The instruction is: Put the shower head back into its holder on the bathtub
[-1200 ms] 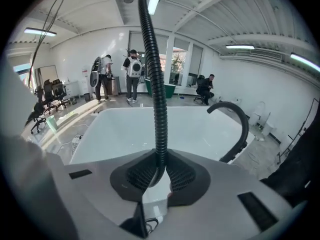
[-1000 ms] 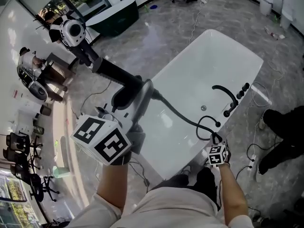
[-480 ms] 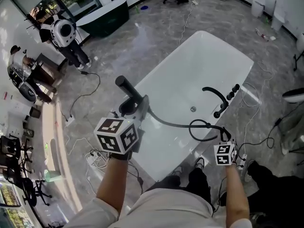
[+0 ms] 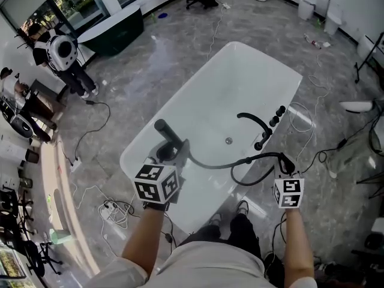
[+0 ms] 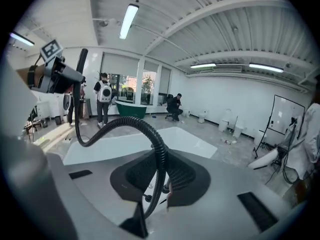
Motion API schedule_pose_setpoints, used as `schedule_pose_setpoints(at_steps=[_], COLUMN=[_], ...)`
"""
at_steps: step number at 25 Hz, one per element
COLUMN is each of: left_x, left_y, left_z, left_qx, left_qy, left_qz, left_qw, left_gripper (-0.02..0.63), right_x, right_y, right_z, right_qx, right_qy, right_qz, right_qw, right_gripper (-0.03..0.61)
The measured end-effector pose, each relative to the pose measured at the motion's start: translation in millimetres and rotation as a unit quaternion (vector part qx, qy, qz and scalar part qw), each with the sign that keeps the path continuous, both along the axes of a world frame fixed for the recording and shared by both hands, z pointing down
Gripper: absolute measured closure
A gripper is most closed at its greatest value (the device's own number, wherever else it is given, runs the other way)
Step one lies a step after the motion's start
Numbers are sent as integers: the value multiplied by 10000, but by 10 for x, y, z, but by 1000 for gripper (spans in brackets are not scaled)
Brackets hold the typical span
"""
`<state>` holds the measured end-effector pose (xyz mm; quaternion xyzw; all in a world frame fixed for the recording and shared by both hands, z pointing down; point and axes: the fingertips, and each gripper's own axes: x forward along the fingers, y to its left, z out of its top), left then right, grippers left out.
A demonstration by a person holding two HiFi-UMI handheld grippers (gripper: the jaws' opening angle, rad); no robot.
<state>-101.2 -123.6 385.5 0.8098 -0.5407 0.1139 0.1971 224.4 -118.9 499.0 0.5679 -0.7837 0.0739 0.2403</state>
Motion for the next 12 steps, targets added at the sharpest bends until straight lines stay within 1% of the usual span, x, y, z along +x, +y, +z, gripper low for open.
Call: schedule_pose_setpoints(at_steps=[7,12], left_x=[514,790], left_y=[-37,-92], left_z=[7,-79], left_qx=[208,283], left_qy=[221,350], left_qz=[349,533], left_qw=[9989,9976], left_gripper=[482,482], right_x=[308,460], right_y=[-152,-301], right_z=[-532,-1200], right_qx=[422,1017], right_qy=[-678,-841], right_qz=[259,325], right_qw=[9965,9907], right_gripper=[511,511])
